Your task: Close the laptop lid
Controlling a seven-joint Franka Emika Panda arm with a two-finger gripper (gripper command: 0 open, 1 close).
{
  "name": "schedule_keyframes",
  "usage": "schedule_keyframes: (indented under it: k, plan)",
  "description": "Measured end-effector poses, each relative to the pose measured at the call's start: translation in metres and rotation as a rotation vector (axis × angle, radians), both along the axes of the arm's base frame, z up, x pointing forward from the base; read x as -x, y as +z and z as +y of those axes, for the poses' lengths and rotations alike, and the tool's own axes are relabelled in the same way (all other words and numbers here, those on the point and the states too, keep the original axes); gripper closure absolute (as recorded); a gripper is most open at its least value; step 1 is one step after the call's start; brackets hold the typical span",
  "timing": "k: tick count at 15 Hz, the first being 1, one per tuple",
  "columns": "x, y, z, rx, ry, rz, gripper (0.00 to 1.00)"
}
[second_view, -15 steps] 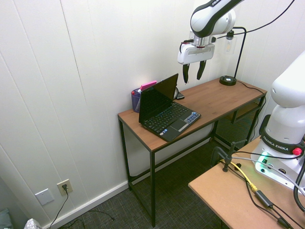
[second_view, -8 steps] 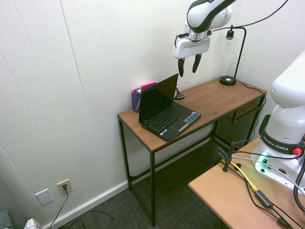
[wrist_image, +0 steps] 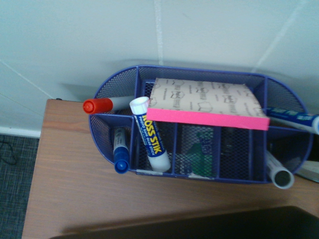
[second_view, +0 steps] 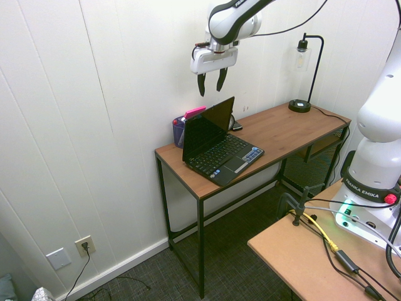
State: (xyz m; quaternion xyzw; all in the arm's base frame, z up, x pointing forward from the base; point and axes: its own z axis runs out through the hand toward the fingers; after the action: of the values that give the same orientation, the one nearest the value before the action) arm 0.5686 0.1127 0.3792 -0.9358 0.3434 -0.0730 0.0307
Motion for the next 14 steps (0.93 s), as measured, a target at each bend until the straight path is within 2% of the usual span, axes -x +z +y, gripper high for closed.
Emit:
schedule_keyframes:
  k: [3, 14]
  plan:
    - [-0.007, -0.024, 0.013, -0.007, 0.010, 0.036, 1.00]
    - [-0.004, -0.048, 0.015, -0.028, -0.025, 0.086, 1.00]
